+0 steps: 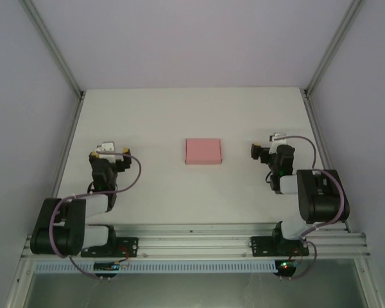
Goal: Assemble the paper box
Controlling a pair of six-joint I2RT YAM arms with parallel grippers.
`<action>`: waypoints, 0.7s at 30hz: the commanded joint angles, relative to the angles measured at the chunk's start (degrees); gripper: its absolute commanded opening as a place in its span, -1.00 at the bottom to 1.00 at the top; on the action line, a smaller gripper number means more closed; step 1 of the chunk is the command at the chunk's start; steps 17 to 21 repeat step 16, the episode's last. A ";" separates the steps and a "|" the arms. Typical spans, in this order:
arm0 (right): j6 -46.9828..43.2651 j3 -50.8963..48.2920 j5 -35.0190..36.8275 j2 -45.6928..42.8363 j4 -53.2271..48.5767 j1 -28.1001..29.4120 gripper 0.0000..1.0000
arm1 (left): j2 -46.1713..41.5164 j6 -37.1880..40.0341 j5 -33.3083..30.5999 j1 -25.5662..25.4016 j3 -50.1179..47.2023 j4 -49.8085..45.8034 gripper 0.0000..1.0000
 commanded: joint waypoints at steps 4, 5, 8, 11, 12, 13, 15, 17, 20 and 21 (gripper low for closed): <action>-0.26 0.26 1.39 -0.22 -1.45 0.10 1.00 | 11.84 0.85 2.53 1.54 -0.45 16.50 0.99; -0.24 0.25 1.39 -0.28 -1.35 0.17 1.00 | 9.20 0.62 4.22 2.22 1.90 8.34 0.99; -0.23 0.26 1.51 -0.16 -1.55 0.22 1.00 | 14.02 0.88 4.02 2.54 8.17 3.76 0.99; -0.27 0.34 1.22 -0.14 -1.72 0.22 0.99 | 13.70 -0.57 8.06 4.89 8.97 1.23 0.99; -0.27 0.39 1.07 -0.14 -1.57 0.24 1.00 | 12.88 -0.86 7.75 4.81 9.64 -1.68 0.99; -0.27 0.43 1.09 -0.13 -1.69 0.27 1.00 | 12.43 -0.94 7.80 4.79 9.83 -3.29 0.99; -0.29 0.27 1.29 -0.20 -1.69 0.21 0.99 | 13.13 -0.72 7.82 4.79 9.30 -0.63 0.99; -0.26 0.25 1.19 -0.22 -1.63 0.26 1.00 | 12.65 -0.87 7.79 4.76 9.70 -2.26 0.99; -0.26 0.25 1.19 -0.22 -1.63 0.26 1.00 | 12.65 -0.87 7.79 4.76 9.70 -2.26 0.99; -0.26 0.25 1.19 -0.22 -1.63 0.26 1.00 | 12.65 -0.87 7.79 4.76 9.70 -2.26 0.99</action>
